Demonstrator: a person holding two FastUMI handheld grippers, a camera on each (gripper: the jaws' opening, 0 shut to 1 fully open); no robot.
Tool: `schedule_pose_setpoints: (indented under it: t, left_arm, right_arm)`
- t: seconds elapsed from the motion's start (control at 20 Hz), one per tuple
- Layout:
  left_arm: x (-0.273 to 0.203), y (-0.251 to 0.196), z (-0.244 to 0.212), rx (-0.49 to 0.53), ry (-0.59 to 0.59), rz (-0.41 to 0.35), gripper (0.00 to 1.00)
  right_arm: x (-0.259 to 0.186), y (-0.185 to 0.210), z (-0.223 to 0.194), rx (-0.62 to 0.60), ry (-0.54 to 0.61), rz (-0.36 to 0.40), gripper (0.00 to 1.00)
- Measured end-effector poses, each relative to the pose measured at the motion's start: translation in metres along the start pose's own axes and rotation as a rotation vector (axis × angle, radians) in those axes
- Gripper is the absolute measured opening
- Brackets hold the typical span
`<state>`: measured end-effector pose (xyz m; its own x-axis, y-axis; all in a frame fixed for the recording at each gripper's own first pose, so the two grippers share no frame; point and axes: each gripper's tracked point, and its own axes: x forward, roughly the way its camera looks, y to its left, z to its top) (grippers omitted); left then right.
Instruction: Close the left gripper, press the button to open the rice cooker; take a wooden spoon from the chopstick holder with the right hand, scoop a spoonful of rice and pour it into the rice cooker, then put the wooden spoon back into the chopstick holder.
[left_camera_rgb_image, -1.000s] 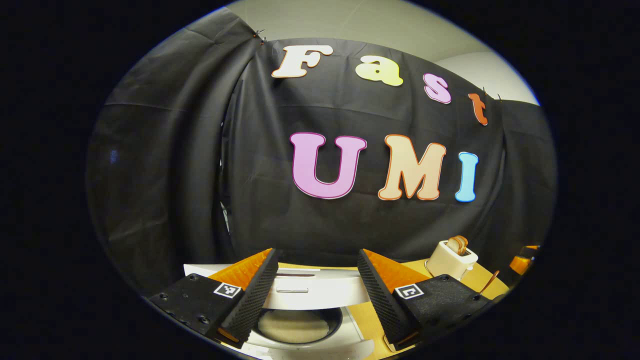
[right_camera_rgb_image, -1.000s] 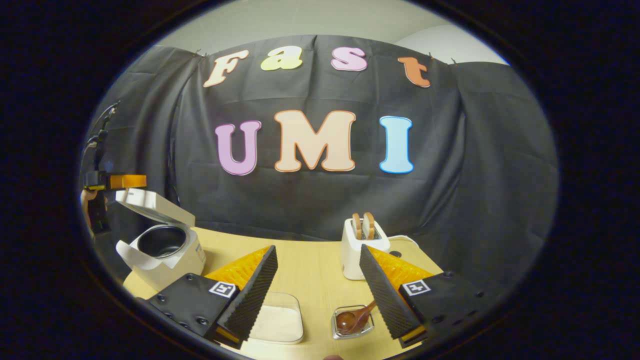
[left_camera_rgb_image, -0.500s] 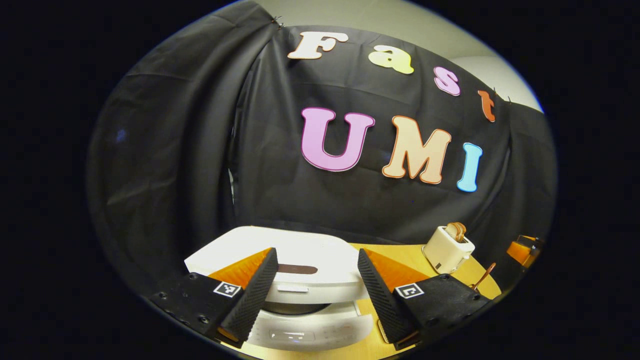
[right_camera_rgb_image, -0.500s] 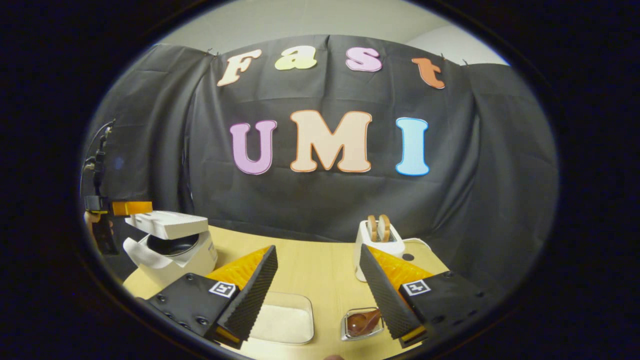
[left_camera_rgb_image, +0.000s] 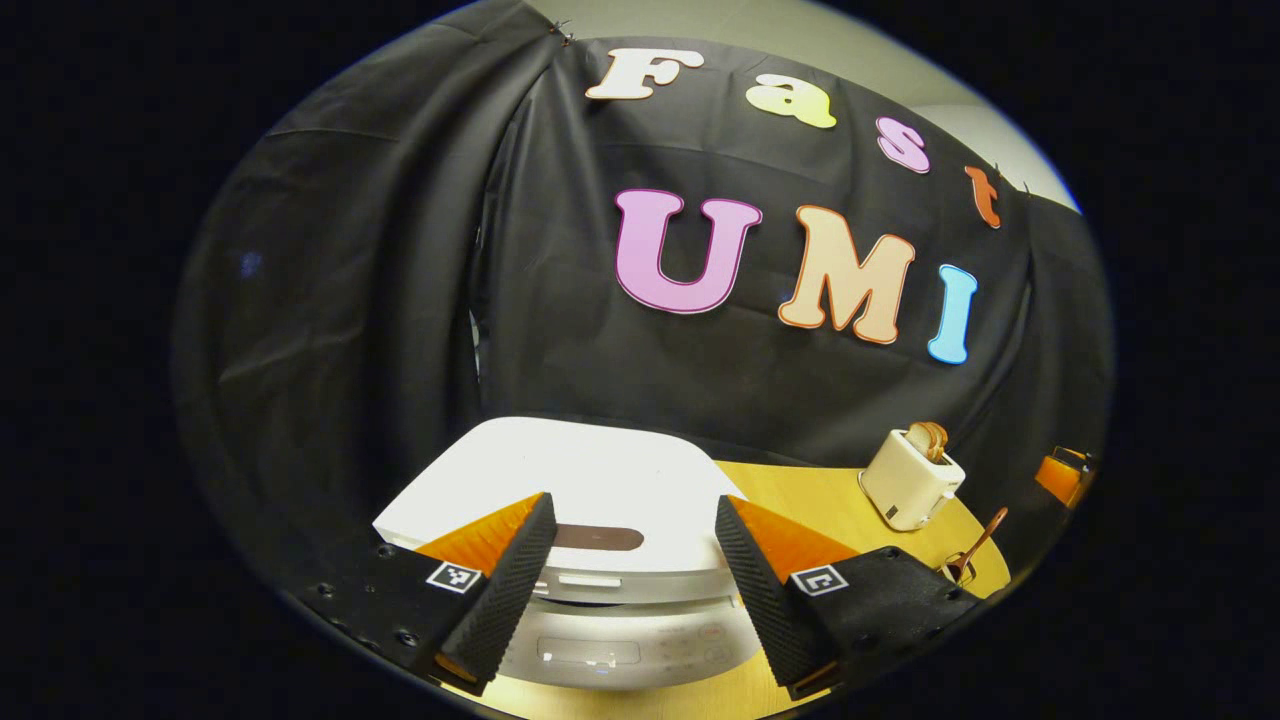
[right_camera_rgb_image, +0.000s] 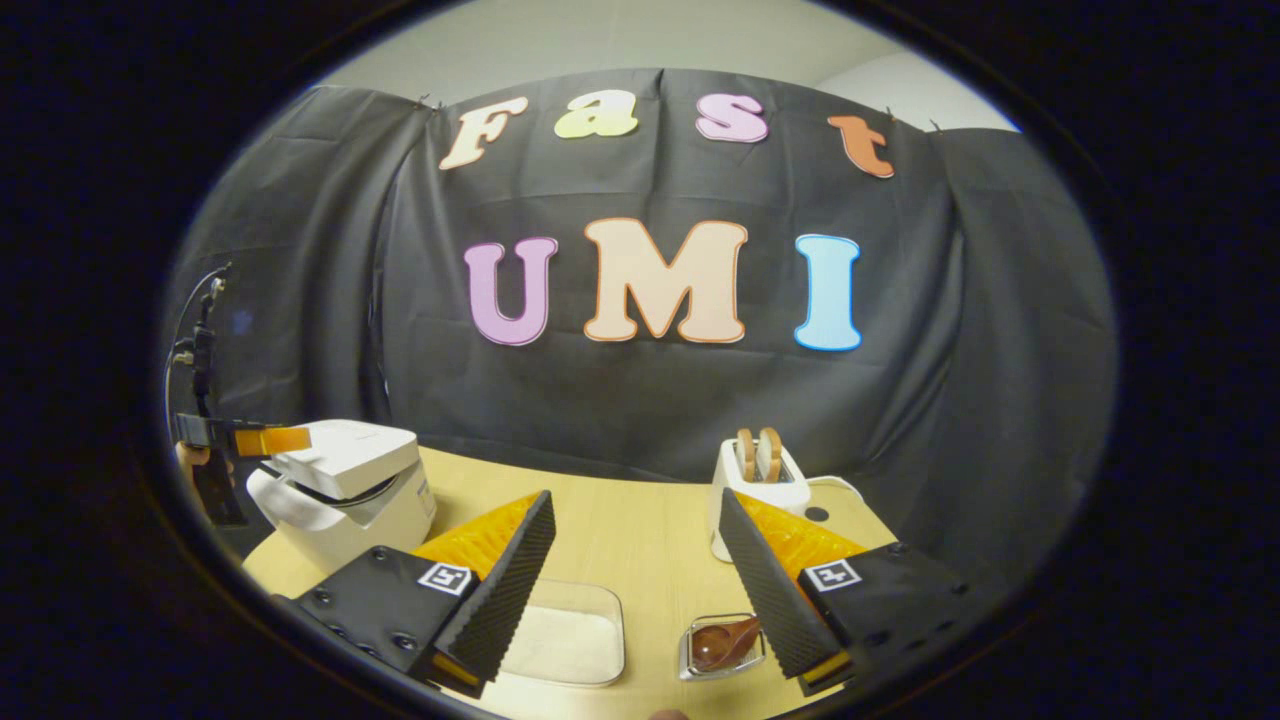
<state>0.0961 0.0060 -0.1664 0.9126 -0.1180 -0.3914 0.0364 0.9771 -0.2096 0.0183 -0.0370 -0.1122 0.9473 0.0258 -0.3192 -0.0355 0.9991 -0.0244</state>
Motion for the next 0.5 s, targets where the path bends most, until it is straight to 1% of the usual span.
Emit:
schedule_pose_setpoints:
  t: [0.25, 0.5]
  left_arm:
    - [0.005, 0.005, -0.020, 0.010, 0.037, 0.016, 0.96]
    - [0.009, 0.008, -0.035, 0.000, 0.071, 0.027, 0.96]
  right_arm:
    - [0.000, 0.006, -0.003, -0.020, 0.006, 0.020, 1.00]
    - [0.000, 0.011, -0.008, -0.013, 0.024, 0.035, 1.00]
